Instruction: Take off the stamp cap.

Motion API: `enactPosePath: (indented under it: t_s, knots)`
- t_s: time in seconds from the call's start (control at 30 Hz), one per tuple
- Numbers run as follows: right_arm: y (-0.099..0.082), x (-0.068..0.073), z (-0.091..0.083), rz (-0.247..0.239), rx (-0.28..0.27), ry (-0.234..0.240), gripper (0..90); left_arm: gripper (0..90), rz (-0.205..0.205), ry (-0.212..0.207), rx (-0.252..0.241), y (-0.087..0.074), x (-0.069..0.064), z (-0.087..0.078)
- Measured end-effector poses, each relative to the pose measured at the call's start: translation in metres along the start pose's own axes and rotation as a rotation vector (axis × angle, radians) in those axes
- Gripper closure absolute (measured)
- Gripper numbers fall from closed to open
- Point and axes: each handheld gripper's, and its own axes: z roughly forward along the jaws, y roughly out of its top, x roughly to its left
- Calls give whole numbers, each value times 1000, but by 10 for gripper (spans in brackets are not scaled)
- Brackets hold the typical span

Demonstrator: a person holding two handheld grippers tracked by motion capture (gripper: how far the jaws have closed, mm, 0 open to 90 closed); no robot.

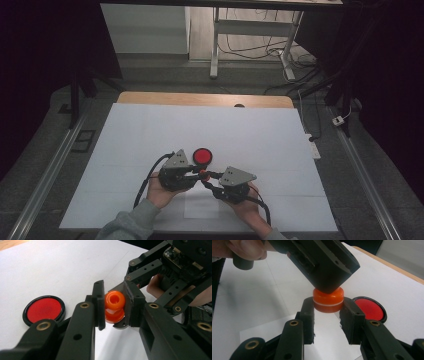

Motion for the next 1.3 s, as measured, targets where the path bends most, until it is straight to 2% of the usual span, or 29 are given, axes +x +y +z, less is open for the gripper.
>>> enactPosePath:
  t_s: [0.33,0.37,0.4,0.43,0.5,0.53,0.67,0.83,1.0,1.3]
  knots:
    - [0,-1,0,4,1,8,646,727,3,7,-4,0,-1,0]
    - [0,-1,0,9,-1,12,647,727,4,22,-41,0,-1,-4]
    - [-2,-2,2,1,49,2,647,728,-12,18,-70,2,1,-10]
    - [-6,-2,4,-9,67,-3,647,728,-25,16,-97,4,4,-17]
    - [-11,-5,4,59,39,15,647,727,-44,13,-121,4,9,-26]
    - [-9,-6,4,62,27,16,647,727,-52,11,-124,3,11,-28]
    - [-5,-5,1,35,28,6,647,727,-45,9,-103,2,10,-24]
    - [-7,-8,0,52,34,3,646,726,-47,11,-95,2,11,-23]
    - [-8,-9,-1,50,37,-7,646,725,-60,18,-75,0,13,-21]
    - [-9,-11,-5,53,25,-17,645,724,-47,31,-55,-2,13,-20]
